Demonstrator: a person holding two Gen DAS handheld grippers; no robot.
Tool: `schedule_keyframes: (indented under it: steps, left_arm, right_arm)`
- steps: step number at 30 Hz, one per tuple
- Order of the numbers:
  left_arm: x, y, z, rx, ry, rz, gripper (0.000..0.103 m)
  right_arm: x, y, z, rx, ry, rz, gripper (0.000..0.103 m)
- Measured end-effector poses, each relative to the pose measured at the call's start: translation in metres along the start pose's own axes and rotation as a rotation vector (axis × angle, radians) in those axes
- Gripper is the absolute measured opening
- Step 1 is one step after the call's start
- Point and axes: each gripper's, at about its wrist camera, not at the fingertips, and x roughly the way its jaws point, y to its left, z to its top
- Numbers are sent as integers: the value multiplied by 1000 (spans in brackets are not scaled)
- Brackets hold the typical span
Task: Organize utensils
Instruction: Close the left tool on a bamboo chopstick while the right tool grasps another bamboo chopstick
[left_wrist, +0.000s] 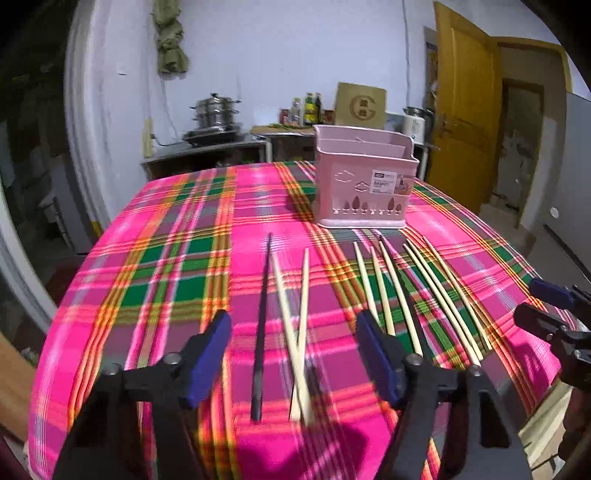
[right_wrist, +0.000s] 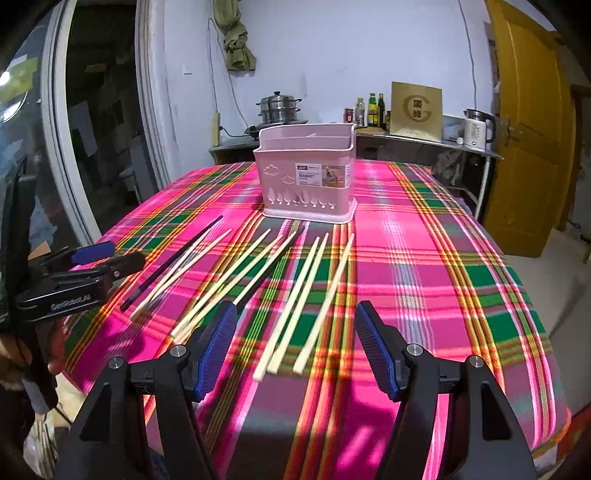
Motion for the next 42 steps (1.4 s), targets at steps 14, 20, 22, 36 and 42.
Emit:
schedule_keyframes:
  steps: [14, 20, 22, 36, 42]
  left_arm:
    - [83, -10, 42, 72, 164, -93, 39]
    - [104, -8, 47, 65, 211, -108, 33]
    - [108, -9, 49, 72, 219, -110, 31]
    - [128, -12, 51, 102, 258, -101, 23]
    - [132, -12, 51, 109, 269, -99, 18]
  right_arm:
    - [84, -24, 46, 4, 149, -7, 29]
    - [114, -31, 56, 19, 209, 12, 20]
    - [122, -33, 60, 21, 220, 11, 19]
    - [160, -39, 72, 31, 280, 3, 12]
    - [166, -38, 74, 24, 294, -11, 9]
